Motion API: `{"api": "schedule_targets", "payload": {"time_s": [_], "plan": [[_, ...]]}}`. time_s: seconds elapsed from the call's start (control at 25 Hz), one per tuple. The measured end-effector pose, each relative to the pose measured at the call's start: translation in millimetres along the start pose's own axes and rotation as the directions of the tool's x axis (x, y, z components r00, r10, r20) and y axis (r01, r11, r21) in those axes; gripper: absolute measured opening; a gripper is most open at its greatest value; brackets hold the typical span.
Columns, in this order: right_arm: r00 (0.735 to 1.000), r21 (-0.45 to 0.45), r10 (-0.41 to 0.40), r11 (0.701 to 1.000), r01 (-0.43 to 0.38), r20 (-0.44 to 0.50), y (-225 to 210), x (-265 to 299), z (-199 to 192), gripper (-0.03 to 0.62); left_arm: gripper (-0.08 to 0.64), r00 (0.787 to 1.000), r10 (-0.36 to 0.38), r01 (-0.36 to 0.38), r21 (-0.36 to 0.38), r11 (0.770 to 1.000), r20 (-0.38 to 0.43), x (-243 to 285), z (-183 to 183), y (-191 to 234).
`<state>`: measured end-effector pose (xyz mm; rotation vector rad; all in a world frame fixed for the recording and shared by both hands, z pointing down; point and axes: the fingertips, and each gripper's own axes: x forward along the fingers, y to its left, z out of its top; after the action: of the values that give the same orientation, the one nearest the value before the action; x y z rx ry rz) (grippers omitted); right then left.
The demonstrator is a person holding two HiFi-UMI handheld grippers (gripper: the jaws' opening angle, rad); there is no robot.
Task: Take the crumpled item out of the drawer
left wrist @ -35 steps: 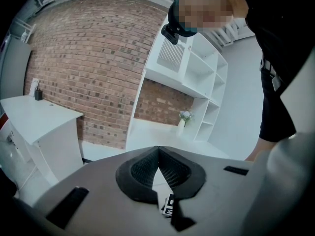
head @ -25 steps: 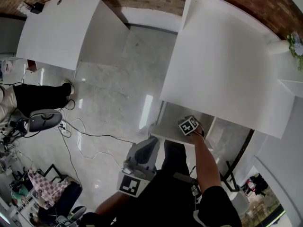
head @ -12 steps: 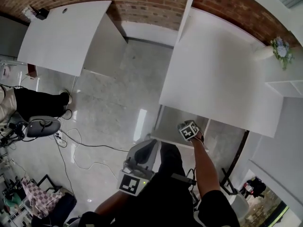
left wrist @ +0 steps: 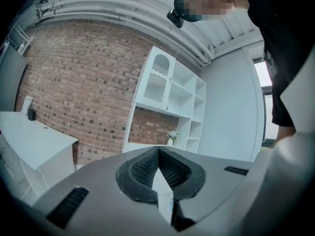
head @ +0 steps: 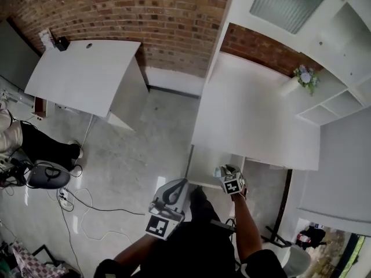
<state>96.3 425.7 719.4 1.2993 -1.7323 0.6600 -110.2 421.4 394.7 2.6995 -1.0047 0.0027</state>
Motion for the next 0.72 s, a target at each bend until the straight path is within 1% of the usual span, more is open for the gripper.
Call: {"api": "schedule_targets", "payload": {"time_s": [0.04,0.12,0.2,0.28,0.4,0.48,0.64,0.72], "plan": [[0.998,0.023,-0.029,0.999,0.028,0.046,5,-21,7,0.077,0.018,1.0,-0.014,0.014,0.005,1.0,0.005,-11,2,-1],[0.987,0.078,-0.078,0.995,0.067,0.138,18,-62,19,0.077,0.018,0.999,-0.038,0.038,0.005,0.999,0.013,-30,3,-4],[0.973,0.16,-0.111,0.984,0.079,0.201,29,-101,23,0.077,0.018,0.998,-0.055,0.055,0.003,0.998,0.019,-44,1,-8],[0.955,0.246,-0.149,0.965,0.085,0.257,39,-137,22,0.077,0.017,0.997,-0.075,0.075,0.009,0.997,0.024,-53,1,-15],[0.911,0.353,-0.212,0.932,0.08,0.354,54,-192,23,0.077,0.017,0.994,-0.107,0.107,0.023,0.994,0.014,-67,2,-25],[0.879,0.389,-0.24,0.919,0.068,0.413,64,-227,31,0.077,0.017,0.993,-0.12,0.12,0.037,0.992,0.0,-74,1,-31],[0.807,0.398,-0.299,0.913,0.087,0.509,68,-286,44,0.077,0.018,0.992,-0.124,0.124,0.033,0.992,-0.007,-75,-3,-47],[0.779,0.391,-0.322,0.914,0.108,0.538,69,-308,45,0.077,0.017,0.992,-0.122,0.122,0.03,0.992,-0.015,-76,-6,-56]]}}
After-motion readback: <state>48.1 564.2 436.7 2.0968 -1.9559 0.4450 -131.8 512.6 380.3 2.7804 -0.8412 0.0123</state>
